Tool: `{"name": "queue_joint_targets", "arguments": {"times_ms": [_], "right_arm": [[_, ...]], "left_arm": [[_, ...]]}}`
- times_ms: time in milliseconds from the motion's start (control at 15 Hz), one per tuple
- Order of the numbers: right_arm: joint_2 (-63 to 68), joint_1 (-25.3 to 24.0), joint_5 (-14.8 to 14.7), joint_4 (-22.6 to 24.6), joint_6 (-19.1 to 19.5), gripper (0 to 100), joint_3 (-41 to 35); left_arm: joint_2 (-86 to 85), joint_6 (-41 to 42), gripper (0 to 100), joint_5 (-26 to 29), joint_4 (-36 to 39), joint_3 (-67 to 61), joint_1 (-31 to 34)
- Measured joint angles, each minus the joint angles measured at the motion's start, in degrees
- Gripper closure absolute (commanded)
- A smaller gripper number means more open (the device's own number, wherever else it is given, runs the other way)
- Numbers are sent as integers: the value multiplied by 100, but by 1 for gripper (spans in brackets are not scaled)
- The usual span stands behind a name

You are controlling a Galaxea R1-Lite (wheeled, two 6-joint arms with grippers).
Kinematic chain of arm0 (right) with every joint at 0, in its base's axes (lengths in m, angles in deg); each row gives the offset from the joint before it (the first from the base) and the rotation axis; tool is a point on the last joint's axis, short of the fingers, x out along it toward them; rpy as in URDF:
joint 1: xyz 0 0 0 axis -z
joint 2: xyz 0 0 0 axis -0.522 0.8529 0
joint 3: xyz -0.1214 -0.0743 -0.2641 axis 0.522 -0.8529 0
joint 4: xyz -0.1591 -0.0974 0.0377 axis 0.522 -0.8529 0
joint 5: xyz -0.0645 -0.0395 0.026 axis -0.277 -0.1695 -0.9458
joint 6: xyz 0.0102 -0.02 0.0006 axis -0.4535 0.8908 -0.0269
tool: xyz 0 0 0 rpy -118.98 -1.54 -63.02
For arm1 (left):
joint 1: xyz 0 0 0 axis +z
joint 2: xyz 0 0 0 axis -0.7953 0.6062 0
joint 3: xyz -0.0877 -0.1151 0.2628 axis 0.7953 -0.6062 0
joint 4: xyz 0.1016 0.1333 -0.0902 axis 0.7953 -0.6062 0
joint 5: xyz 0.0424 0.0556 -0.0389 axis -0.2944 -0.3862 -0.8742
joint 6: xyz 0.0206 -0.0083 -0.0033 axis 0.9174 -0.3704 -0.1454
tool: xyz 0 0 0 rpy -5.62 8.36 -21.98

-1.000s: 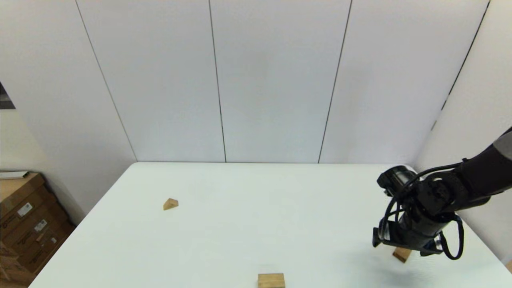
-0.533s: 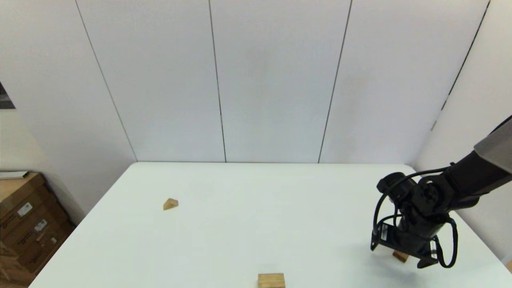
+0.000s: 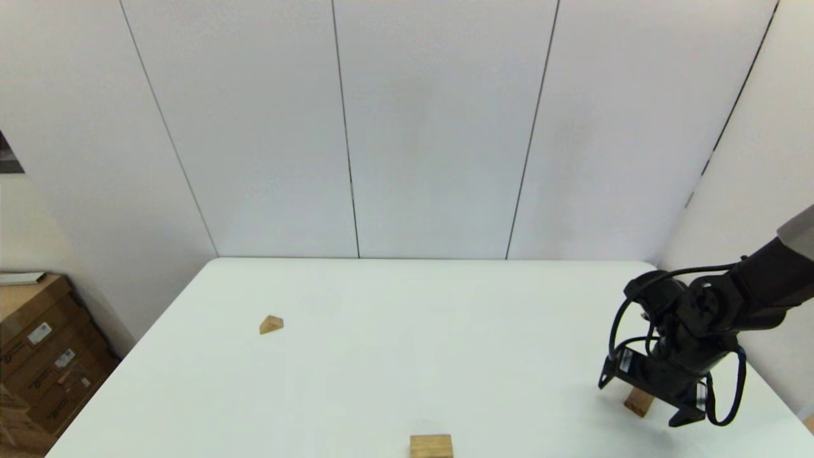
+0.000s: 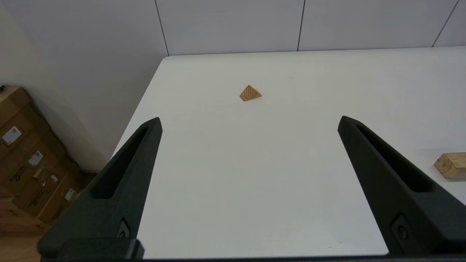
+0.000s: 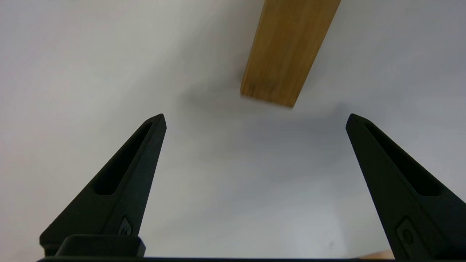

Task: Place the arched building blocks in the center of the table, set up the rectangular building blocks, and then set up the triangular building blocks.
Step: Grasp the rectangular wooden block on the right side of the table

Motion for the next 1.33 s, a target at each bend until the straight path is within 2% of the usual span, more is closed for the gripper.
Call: {"name": "queue_joint_targets", "arguments": {"times_ms": [200,867,1133,1200,1333], "right_arm": [[134,208,-29,232,-34,0,55],[295,273,-107,238,-63,0,96],[306,284,-116,240,-277,0,116],[311,286,-116,235,-286,100,124],[324,280,-118,224,-288,100,138]], "left_arm": [[0,0,0,0,0,0,0],[2,-11,0,5,0,1,0],[2,-20,0,5,0,1,0],[2,-20,0,5,2,1,0],[2,-22,0,5,0,1,0]]}}
